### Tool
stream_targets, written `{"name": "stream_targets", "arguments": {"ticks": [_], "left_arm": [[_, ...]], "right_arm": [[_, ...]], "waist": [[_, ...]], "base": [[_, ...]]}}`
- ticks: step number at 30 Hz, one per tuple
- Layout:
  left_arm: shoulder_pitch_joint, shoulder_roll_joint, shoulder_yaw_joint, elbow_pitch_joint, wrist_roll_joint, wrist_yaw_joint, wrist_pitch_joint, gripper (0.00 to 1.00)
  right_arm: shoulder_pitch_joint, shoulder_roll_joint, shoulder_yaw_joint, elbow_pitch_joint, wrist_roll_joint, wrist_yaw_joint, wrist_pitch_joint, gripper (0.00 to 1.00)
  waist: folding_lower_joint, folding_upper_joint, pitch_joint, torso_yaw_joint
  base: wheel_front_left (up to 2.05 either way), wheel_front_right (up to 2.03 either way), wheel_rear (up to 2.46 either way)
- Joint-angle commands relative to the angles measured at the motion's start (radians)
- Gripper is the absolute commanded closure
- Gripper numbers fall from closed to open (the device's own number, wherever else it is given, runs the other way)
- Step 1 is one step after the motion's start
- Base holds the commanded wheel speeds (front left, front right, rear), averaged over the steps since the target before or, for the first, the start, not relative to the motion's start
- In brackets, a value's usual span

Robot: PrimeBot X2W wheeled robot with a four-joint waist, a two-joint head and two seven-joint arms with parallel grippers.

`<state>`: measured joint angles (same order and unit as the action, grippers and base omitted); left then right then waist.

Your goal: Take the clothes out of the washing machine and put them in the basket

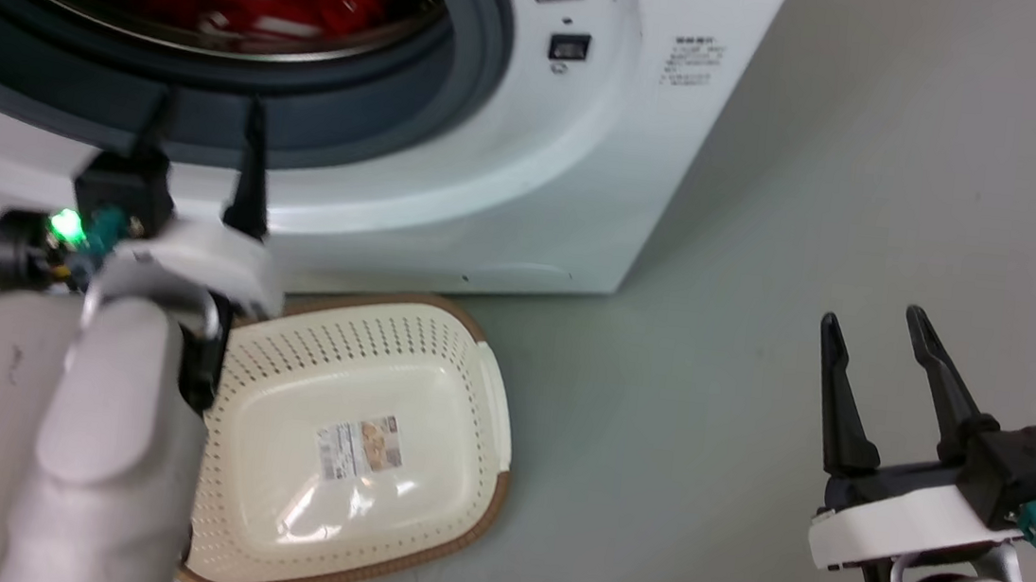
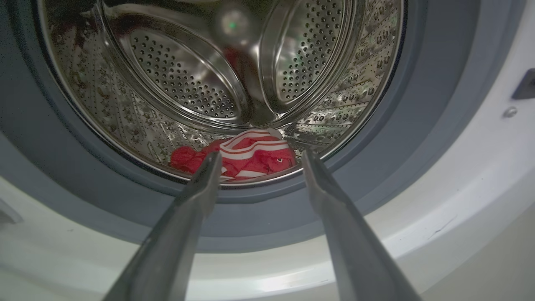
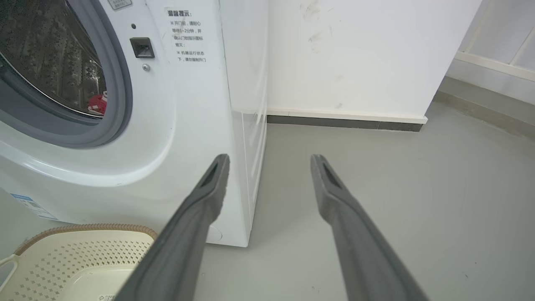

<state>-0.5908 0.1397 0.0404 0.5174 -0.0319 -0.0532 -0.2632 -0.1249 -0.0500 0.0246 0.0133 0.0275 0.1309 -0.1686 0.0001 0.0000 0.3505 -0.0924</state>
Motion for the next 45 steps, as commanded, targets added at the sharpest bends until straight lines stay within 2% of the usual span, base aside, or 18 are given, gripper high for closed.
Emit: {"name": "stream_targets", "arguments": {"ticks": [1, 11, 22, 25, 31, 32, 34, 39, 43, 45], "left_arm": [[-0.047, 0.015, 0.008, 0.028, -0.005, 0.001, 0.000, 0.00], [-0.358, 0.115, 0.024, 0.276, -0.002, 0.019, 0.085, 0.00], [-0.666, 0.230, -0.002, 0.434, 0.023, 0.018, 0.250, 0.00], [-0.727, 0.271, -0.024, 0.459, 0.045, 0.004, 0.322, 0.00], [-0.824, 0.331, -0.050, 0.486, 0.071, 0.006, 0.488, 0.00], [-0.875, 0.354, -0.054, 0.479, 0.073, 0.007, 0.584, 0.00], [-0.897, 0.371, -0.061, 0.473, 0.082, 0.007, 0.648, 0.00], [-0.927, 0.396, -0.062, 0.456, 0.081, 0.024, 0.820, 0.00], [-0.908, 0.403, -0.065, 0.410, 0.078, 0.035, 0.911, 0.00], [-0.887, 0.407, -0.068, 0.372, 0.080, 0.043, 0.928, 1.00]], "right_arm": [[-0.026, -0.001, 0.008, 0.004, 0.010, 0.000, -0.010, 0.00], [-0.097, 0.000, 0.062, 0.057, 0.055, 0.000, -0.062, 0.00], [-0.165, 0.000, 0.153, 0.104, 0.110, 0.000, -0.091, 0.00], [-0.178, 0.000, 0.172, 0.113, 0.129, 0.000, -0.094, 0.00], [-0.191, 0.000, 0.203, 0.129, 0.158, 0.000, -0.097, 0.00], [-0.193, 0.000, 0.215, 0.118, 0.165, 0.000, -0.097, 0.00], [-0.192, 0.000, 0.224, 0.113, 0.174, 0.000, -0.097, 0.00], [-0.186, 0.000, 0.243, 0.102, 0.188, 0.000, -0.097, 0.00], [-0.184, 0.000, 0.253, 0.096, 0.196, 0.000, -0.097, 0.00], [-0.187, 0.000, 0.257, 0.096, 0.202, 0.000, -0.097, 0.00]], "waist": [[-0.0001, 0.0000, 0.077, -0.052], [-0.0001, 0.0000, 0.209, -0.118], [-0.0001, 0.0000, 0.339, -0.190], [-0.0001, 0.0000, 0.371, -0.212], [-0.0001, 0.0000, 0.416, -0.251], [-0.0001, 0.0000, 0.438, -0.267], [-0.0001, 0.0000, 0.449, -0.278], [-0.0001, 0.0000, 0.469, -0.296], [-0.0001, 0.0000, 0.477, -0.304], [-0.0001, 0.0000, 0.480, -0.306]], "base": [[0.00, 0.00, 0.00], [0.00, 0.00, 0.00], [0.00, 0.00, 0.00], [0.00, 0.00, 0.00], [0.00, 0.00, 0.00], [0.00, 0.00, 0.00], [0.00, 0.00, 0.00], [0.00, 0.00, 0.00], [0.00, 0.00, 0.00], [0.00, 0.00, 0.00]]}}
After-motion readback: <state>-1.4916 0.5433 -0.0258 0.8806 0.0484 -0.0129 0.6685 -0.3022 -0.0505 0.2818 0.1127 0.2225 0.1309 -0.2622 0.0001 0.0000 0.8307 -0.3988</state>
